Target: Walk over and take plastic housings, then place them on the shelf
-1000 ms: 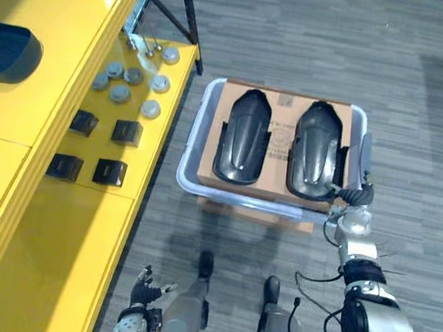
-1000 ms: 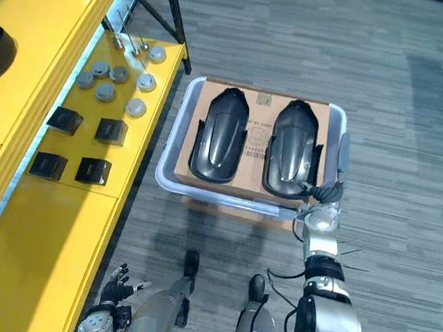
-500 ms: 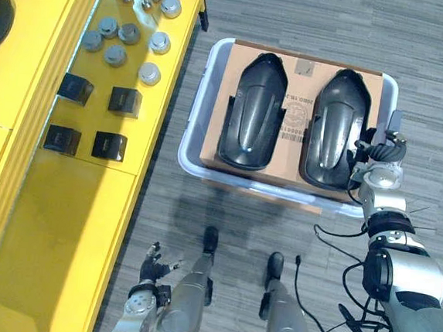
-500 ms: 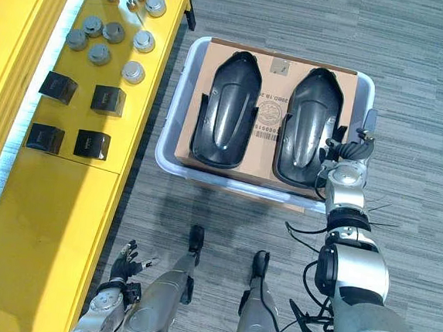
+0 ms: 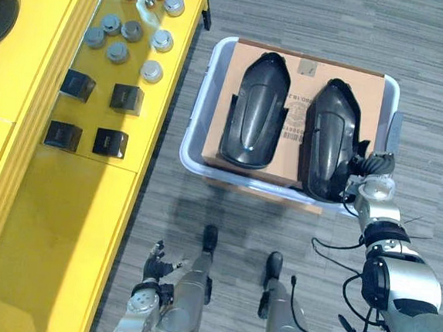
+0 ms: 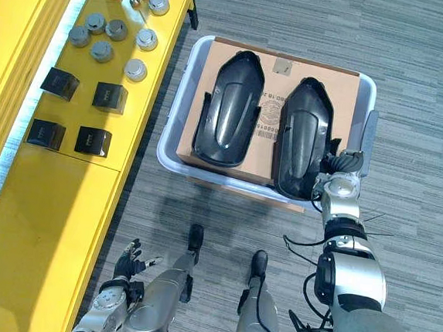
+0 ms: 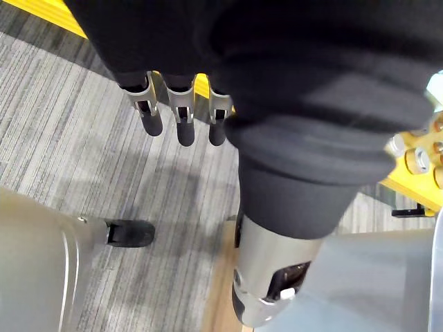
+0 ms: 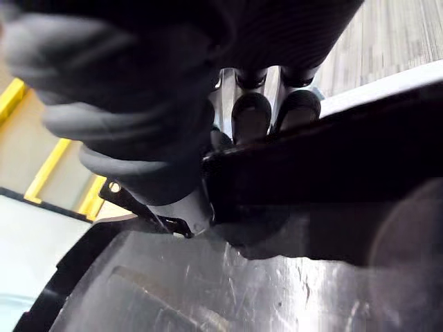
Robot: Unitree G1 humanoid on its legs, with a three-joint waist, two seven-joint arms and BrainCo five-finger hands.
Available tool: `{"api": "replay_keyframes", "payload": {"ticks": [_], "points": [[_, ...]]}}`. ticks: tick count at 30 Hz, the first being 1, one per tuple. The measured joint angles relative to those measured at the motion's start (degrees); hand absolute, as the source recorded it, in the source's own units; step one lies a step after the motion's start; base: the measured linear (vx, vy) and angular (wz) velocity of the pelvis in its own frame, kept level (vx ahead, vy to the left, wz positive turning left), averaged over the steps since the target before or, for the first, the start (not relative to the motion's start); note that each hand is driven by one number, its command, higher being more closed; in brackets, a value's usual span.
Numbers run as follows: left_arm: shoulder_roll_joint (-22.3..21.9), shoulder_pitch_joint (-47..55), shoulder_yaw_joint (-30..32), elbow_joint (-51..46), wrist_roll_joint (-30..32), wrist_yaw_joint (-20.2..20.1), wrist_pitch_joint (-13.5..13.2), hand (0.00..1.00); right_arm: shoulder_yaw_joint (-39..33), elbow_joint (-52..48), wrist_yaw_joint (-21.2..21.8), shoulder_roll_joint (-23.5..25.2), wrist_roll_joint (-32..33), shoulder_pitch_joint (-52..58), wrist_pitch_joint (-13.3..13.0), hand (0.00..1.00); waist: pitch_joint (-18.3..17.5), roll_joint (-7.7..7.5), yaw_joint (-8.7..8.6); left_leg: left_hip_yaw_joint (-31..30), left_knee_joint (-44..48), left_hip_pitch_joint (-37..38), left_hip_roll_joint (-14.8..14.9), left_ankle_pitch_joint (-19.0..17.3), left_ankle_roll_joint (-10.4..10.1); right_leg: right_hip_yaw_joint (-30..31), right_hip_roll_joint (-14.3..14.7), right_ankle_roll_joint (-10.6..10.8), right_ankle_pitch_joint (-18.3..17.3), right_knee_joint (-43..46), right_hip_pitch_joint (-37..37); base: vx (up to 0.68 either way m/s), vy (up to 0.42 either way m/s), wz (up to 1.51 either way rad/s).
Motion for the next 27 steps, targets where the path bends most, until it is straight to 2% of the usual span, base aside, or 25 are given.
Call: {"api": "replay_keyframes", "payload": {"ticks": [5, 6, 8, 11, 13, 16, 20, 27], "points": [[-0.01, 0.26, 0.04, -4.74, 0.02, -0.15, 0.23, 0.00, -0.98, -16.17, -0.56, 3.34, -0.38, 10.44, -0.04, 1.00, -0.17, -0.29, -0.52, -0.12, -0.01, 1.09, 0.03, -0.01, -0.01, -0.07, -0.01, 0.11, -0.07, 0.00, 1.09, 0.00, -0.002, 0.01], [0.00, 0.65, 0.16, -7.42, 0.02, -0.15, 0.27, 0.00, -0.98, -19.55, -0.62, 4.29, -0.80, 13.03, -0.01, 1.00, -0.32, -0.57, -1.27, -0.46, -0.01, 1.40, -0.02, -0.01, -0.01, -0.30, -0.05, 0.20, -0.13, -0.02, 1.58, -0.02, -0.009, 0.06], [-0.02, 1.26, 0.13, -11.84, 0.05, -0.23, 0.27, 0.00, -1.23, -24.06, -1.45, 6.04, -2.07, 17.19, 0.01, 1.00, -1.00, -1.22, -1.68, -0.58, -0.02, 1.98, -0.04, -0.02, -0.02, -0.25, -0.15, 0.39, -0.27, -0.02, 2.10, -0.01, -0.005, 0.02], [-0.06, 2.00, -0.02, -19.67, 0.13, -0.27, 0.28, 0.00, -3.09, -30.35, -2.69, 8.68, -3.87, 22.54, 0.03, 1.00, -4.06, -2.19, -2.08, -0.62, -0.33, 2.06, 0.25, -0.46, -0.49, -0.21, -0.24, 0.82, -0.64, -0.04, 2.19, 0.00, 0.000, 0.00], [-0.05, 3.77, -0.58, -28.13, 0.16, -0.19, 0.14, 0.00, -3.06, -36.66, -3.76, 10.23, -6.83, 25.91, 0.00, 1.00, -6.58, -2.66, -3.00, -0.62, -0.26, 2.73, 0.21, -0.82, -0.52, -0.19, -0.30, 0.88, -0.73, -0.31, 2.95, 0.02, -0.008, -0.01], [-0.34, 4.17, -2.00, -34.95, 0.17, 0.05, 0.05, 0.00, -2.75, -43.44, -4.63, 12.01, -10.17, 28.35, -0.10, 1.00, -8.99, -2.52, -3.30, -0.65, -0.18, 3.28, 0.10, -0.87, -0.40, -0.34, -0.34, 0.89, -0.74, -0.85, 3.79, 0.01, -0.005, 0.00], [-1.90, 2.89, -7.06, -45.79, 0.22, 1.25, -0.19, 0.00, 0.82, -52.49, -5.12, 14.82, -15.04, 30.74, -0.20, 1.00, -11.51, -2.48, -3.81, -0.62, -0.14, 4.63, 0.02, -0.82, -0.32, -0.43, -0.38, 0.82, -0.91, -0.87, 5.14, 0.00, 0.000, 0.00], [-3.70, -2.12, -16.37, -47.23, 1.60, 3.62, 0.03, 0.00, 11.95, -61.67, -4.82, 18.68, -19.43, 34.17, -1.00, 1.00, -14.53, -2.39, -4.55, -0.35, -0.38, 5.73, 0.03, -0.89, -0.41, -0.34, -0.37, 0.80, -1.07, -0.71, 5.98, -0.02, -0.008, -0.01]]}}
